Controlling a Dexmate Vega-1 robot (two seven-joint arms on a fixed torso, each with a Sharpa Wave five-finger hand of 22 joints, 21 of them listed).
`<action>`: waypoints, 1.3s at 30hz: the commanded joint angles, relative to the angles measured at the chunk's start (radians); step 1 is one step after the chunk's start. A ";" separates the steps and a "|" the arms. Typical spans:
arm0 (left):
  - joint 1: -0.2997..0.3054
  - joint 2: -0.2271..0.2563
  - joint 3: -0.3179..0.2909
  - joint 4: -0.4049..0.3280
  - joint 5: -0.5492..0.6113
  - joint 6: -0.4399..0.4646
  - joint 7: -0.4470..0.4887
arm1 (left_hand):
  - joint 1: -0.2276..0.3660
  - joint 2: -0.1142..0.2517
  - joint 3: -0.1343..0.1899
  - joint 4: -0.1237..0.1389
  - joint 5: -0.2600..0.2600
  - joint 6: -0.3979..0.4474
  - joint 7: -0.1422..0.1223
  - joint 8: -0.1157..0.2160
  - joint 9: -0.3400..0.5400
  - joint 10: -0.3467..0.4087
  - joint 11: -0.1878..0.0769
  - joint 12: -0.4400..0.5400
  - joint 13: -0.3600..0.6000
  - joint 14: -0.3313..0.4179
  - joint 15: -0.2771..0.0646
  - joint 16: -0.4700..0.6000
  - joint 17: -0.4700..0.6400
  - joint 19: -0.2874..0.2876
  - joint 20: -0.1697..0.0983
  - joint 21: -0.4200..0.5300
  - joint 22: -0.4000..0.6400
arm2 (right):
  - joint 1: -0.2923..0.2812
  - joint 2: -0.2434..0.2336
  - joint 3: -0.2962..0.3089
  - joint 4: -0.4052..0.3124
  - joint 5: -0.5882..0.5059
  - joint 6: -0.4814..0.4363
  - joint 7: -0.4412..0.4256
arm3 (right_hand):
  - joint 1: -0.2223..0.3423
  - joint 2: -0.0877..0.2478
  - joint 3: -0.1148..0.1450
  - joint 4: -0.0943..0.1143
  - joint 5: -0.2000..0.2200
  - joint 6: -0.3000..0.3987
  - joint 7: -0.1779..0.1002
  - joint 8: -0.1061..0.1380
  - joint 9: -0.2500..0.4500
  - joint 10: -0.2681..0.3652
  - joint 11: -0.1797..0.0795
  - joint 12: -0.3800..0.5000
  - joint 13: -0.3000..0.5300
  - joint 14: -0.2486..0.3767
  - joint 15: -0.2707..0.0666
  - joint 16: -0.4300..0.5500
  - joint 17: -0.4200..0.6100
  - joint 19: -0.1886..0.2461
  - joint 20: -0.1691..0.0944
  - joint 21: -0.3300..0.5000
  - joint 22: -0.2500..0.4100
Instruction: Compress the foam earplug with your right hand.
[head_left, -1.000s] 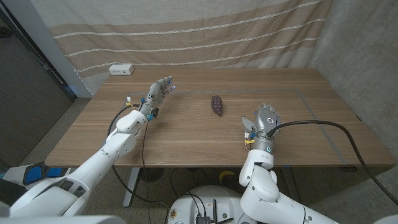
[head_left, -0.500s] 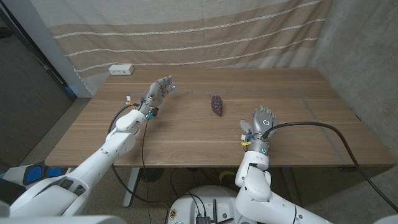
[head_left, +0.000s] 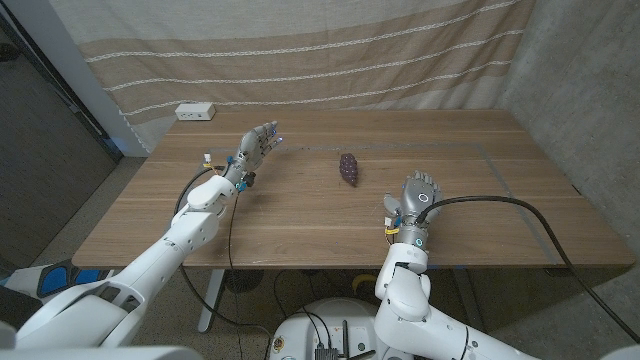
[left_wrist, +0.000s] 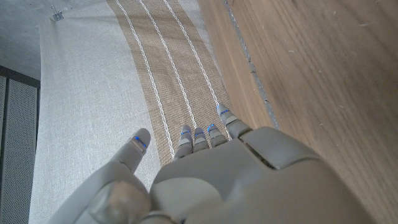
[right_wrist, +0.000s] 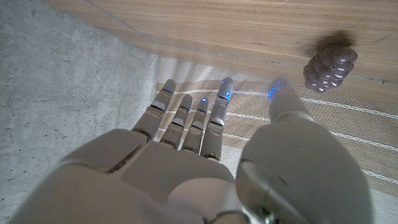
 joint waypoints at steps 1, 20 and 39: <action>-0.005 -0.008 0.004 0.008 0.001 0.003 0.004 | -0.013 0.046 0.001 0.001 0.005 0.006 0.003 0.004 0.004 0.003 0.004 0.003 0.003 -0.002 -0.009 0.004 0.002 0.002 0.008 -0.003 0.005 | 0.004 0.013 -0.001 0.036 -0.011 -0.002 0.033 | 0.012 0.007 -0.005 0.003 0.007 0.008 -0.001 0.013 0.006 0.003 -0.002 0.000 0.004 0.005 -0.073 0.008 0.004 -0.001 -0.007 0.003 0.001; 0.000 -0.003 0.003 -0.002 0.001 0.007 0.007 | -0.013 0.049 0.001 0.003 0.006 0.006 0.003 0.004 0.004 0.002 0.001 0.002 0.003 -0.003 -0.009 0.003 0.001 0.001 0.009 -0.004 0.005 | 0.030 0.016 -0.028 0.088 0.050 -0.002 -0.017 | 0.033 0.027 -0.004 0.003 0.007 0.015 -0.002 0.038 0.022 0.013 -0.007 0.002 0.012 0.009 -0.077 0.016 0.014 0.002 -0.007 0.003 0.001; 0.019 0.012 -0.002 -0.032 0.002 0.015 0.020 | -0.013 0.049 0.000 0.004 0.007 0.005 0.002 0.003 0.004 0.001 0.001 0.002 0.003 -0.004 -0.010 0.003 0.001 0.001 0.009 -0.004 0.005 | 0.051 0.025 -0.058 0.149 0.077 -0.002 -0.042 | 0.069 0.032 -0.004 -0.005 0.002 0.018 -0.016 0.061 0.037 0.026 -0.012 0.005 0.019 0.013 -0.089 0.023 0.021 0.005 -0.012 0.004 0.001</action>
